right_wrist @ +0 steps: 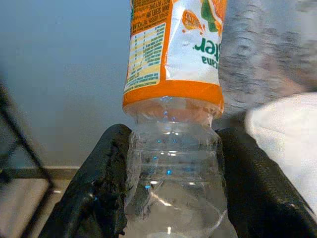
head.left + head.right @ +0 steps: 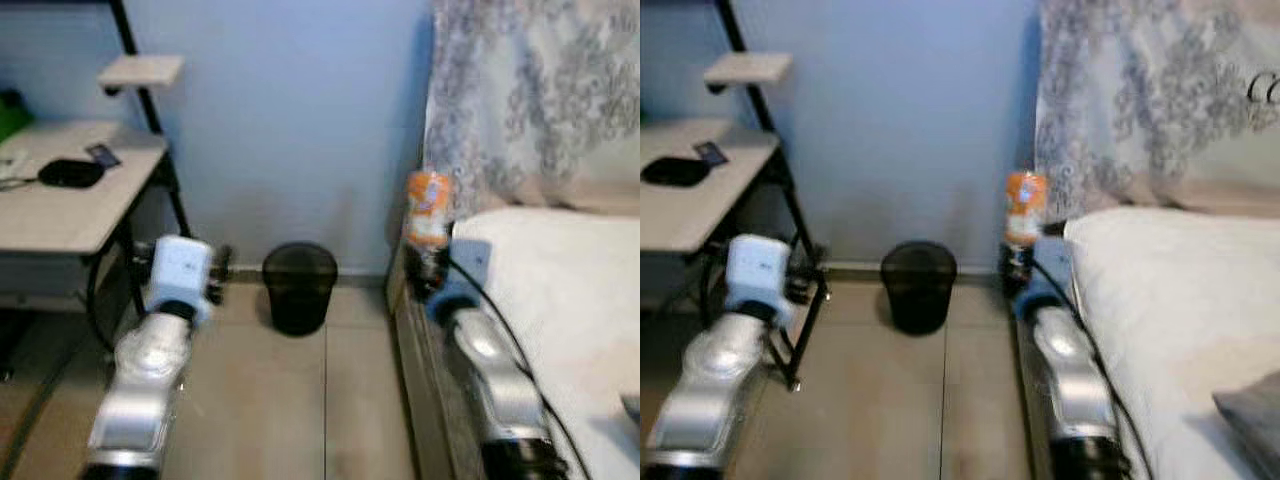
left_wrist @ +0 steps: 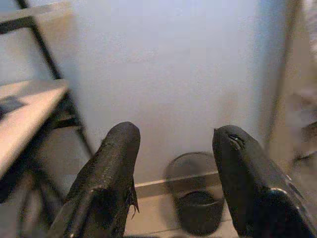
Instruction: Clean up the room
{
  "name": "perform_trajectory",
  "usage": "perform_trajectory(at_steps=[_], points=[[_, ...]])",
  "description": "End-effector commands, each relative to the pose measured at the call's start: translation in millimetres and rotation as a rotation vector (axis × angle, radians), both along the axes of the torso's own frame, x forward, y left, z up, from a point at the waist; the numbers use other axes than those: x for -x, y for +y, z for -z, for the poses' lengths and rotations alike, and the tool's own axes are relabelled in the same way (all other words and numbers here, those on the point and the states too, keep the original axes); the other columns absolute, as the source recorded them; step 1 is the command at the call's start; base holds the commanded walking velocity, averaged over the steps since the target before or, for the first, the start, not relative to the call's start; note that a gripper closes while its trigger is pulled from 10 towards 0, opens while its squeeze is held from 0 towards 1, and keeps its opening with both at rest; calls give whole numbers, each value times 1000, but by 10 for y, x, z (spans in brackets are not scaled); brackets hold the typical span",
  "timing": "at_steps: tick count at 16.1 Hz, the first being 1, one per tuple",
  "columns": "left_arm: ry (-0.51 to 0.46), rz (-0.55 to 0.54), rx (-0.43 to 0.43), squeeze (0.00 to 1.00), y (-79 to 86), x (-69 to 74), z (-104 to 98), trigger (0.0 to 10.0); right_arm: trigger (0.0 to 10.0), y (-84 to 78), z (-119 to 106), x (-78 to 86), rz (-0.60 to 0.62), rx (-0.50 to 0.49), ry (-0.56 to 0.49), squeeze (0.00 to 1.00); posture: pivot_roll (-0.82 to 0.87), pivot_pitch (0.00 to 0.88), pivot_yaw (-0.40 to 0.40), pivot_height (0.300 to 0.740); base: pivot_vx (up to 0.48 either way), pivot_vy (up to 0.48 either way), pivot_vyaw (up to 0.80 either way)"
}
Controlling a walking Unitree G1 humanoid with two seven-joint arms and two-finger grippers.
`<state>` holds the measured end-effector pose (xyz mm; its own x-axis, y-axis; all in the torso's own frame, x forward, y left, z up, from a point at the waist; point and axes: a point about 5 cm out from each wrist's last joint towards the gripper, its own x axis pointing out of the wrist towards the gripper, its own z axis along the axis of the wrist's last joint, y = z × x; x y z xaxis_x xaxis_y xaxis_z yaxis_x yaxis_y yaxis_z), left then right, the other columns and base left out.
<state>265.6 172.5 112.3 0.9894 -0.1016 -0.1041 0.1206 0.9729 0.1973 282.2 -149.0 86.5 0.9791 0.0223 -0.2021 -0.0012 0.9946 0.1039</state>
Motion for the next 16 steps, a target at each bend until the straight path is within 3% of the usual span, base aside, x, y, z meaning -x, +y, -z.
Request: perform_trajectory(at_steps=[1,16], points=[[-15,-20,-12,0,72,-5,-41,10000,10000,33,-50,-24,-17,7,-17,0,33,0,-33,740,315,0,0],[-18,-26,-9,0,88,-47,-91,10000,10000,66,-50,-75,-28,15,-4,0,44,0,-40,740,291,0,0]])
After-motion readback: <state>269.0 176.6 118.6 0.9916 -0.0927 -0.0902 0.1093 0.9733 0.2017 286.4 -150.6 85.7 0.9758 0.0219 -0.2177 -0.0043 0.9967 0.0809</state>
